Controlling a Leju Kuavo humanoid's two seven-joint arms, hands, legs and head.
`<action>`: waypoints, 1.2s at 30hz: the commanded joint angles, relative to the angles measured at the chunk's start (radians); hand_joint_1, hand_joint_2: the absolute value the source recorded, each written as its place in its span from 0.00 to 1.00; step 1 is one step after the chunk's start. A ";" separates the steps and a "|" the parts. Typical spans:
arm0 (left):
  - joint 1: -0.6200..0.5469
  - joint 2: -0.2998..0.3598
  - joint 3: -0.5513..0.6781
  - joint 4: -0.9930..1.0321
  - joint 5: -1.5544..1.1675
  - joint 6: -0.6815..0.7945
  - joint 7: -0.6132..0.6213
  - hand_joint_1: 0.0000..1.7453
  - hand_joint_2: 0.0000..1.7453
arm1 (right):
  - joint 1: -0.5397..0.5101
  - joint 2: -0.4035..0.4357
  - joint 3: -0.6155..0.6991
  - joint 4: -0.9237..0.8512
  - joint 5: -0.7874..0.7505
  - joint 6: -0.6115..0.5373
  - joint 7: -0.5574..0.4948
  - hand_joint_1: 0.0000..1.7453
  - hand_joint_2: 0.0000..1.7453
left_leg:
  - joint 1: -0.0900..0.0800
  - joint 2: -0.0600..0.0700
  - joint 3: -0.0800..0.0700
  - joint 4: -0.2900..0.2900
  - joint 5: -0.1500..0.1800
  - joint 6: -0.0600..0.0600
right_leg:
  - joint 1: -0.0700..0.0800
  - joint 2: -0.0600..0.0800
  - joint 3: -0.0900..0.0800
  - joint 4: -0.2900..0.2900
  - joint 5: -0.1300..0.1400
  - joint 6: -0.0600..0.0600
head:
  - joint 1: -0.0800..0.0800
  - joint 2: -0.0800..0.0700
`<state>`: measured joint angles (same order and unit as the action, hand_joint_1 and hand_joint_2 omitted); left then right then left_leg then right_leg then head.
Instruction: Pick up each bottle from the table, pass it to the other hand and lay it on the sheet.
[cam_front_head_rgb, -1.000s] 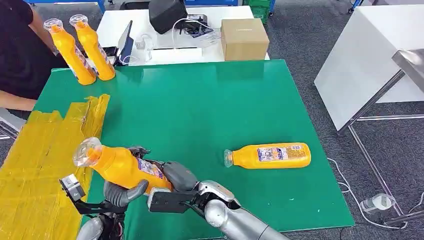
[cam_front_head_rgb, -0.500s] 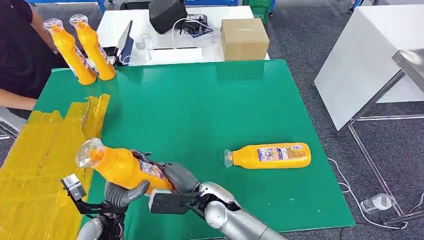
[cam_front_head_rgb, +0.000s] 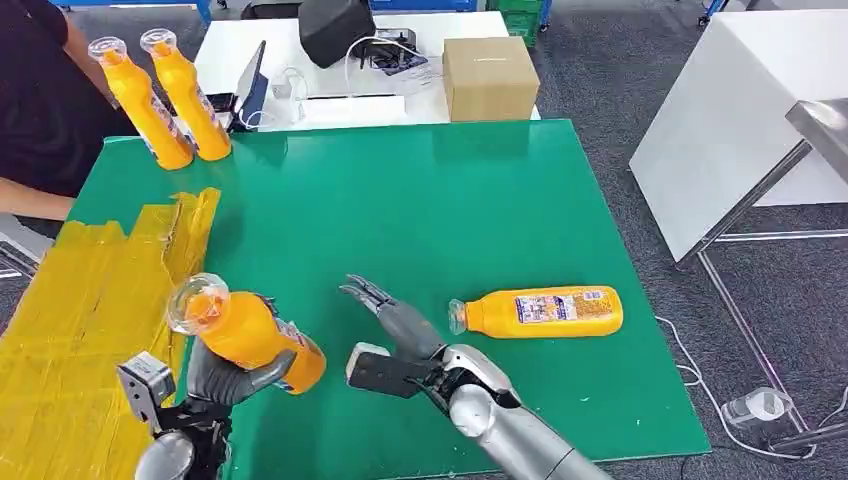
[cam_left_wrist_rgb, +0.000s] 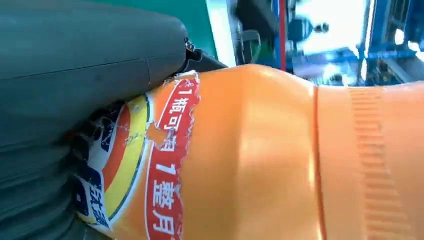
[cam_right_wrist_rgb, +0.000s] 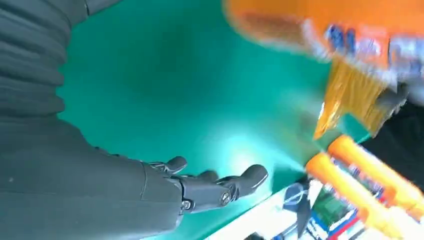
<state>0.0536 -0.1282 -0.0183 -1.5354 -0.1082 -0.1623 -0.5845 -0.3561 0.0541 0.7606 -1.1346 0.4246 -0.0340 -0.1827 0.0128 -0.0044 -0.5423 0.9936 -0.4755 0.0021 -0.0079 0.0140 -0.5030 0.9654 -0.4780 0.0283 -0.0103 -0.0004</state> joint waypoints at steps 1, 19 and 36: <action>-0.055 0.123 0.203 0.078 -0.467 0.334 -0.042 1.00 1.00 | 0.038 -0.268 -0.218 -0.238 -0.013 0.074 0.002 0.00 1.00 | -0.001 -0.004 0.000 0.000 0.001 0.001 | 0.000 -0.005 0.002 -0.001 0.000 0.000 | 0.000 0.000; -0.003 0.186 0.159 0.294 -0.937 0.657 0.048 1.00 1.00 | 0.220 -0.503 -0.350 -0.455 -0.045 0.154 -0.015 0.00 1.00 | -0.002 -0.006 0.004 -0.002 0.000 0.001 | -0.001 -0.008 0.007 -0.003 -0.002 0.000 | 0.000 0.000; -0.278 0.217 0.024 0.900 -1.119 0.668 0.192 0.00 1.00 | 0.133 -0.584 -0.323 -0.411 -0.056 0.256 -0.007 0.00 1.00 | -0.004 -0.011 0.011 -0.002 0.005 0.003 | -0.004 -0.012 0.013 -0.002 0.001 0.000 | 0.000 0.000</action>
<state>-0.1522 0.0618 0.0618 -0.9432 -1.2284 0.5367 -0.4176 -0.2072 -0.4750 0.4223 -1.5766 0.3674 0.2174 -0.2014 0.0101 -0.0174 -0.5329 0.9930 -0.4716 0.0047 -0.0112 0.0002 -0.4899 0.9649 -0.4783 0.0287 -0.0107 -0.0004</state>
